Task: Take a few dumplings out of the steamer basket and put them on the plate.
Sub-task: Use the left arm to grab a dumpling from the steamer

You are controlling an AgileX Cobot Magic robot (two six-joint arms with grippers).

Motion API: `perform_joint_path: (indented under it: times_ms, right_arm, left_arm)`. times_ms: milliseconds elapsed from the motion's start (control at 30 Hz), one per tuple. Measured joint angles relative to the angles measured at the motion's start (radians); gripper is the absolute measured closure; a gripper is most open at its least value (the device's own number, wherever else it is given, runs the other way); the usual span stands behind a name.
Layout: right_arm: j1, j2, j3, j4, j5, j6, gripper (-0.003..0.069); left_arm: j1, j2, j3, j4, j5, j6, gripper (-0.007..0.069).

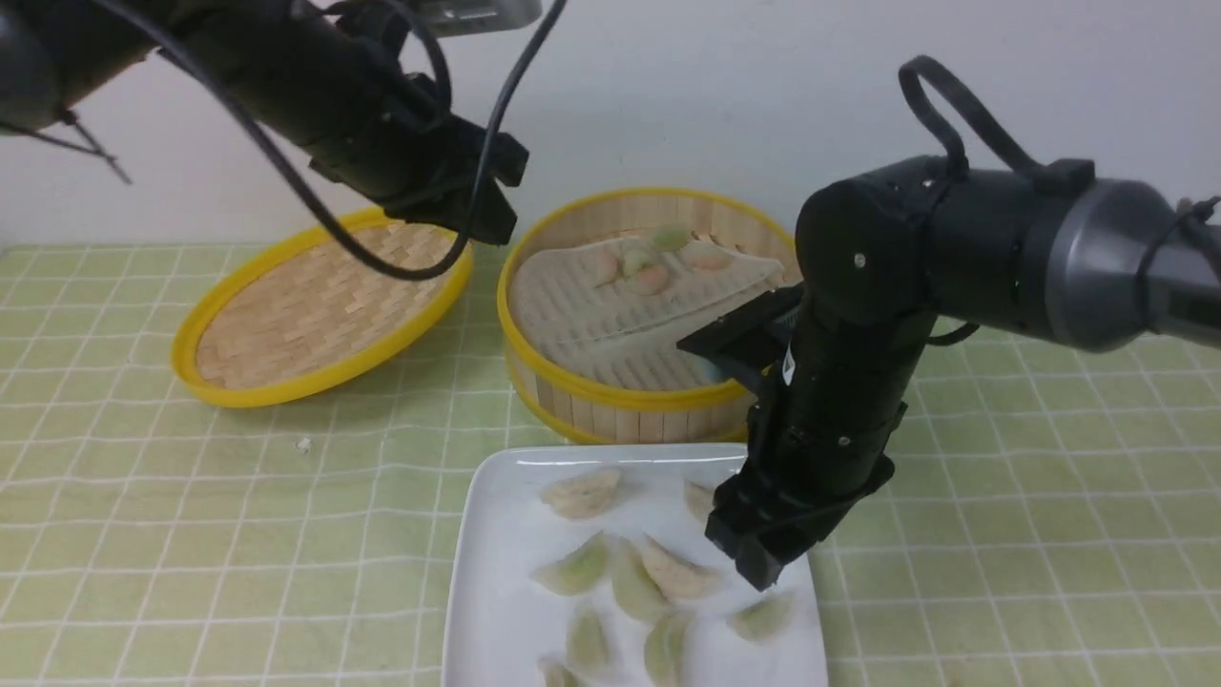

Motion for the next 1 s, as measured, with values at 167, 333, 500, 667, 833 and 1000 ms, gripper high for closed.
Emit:
perform_joint_path:
  times_ms: [167, 333, 500, 667, 833, 1000]
  right_arm:
    - [0.000, -0.058, 0.000, -0.001, 0.002, 0.002, 0.0382]
    - [0.000, -0.078, 0.000, 0.009, 0.006, 0.013, 0.0441]
    - [0.000, -0.079, 0.000, 0.012, 0.007, 0.029, 0.0447]
    - [0.000, -0.079, 0.000, 0.019, 0.007, 0.060, 0.0447]
    - [0.000, -0.079, 0.000, 0.017, 0.007, 0.080, 0.0447]
    - [0.000, -0.079, 0.000, 0.021, 0.008, 0.081, 0.0447]
  left_arm:
    - [-0.006, 0.179, -0.166, 0.023, -0.030, 0.044, 0.0627]
    - [-0.047, 0.290, -0.219, 0.067, -0.160, 0.165, 0.0576]
    - [-0.090, 0.377, -0.222, 0.099, -0.356, 0.227, 0.0449]
    - [-0.116, 0.453, -0.225, 0.108, -0.518, 0.289, 0.0288]
    - [-0.132, 0.512, -0.225, 0.108, -0.598, 0.374, 0.0221]
    - [-0.138, 0.564, -0.229, 0.099, -0.685, 0.395, 0.0209]
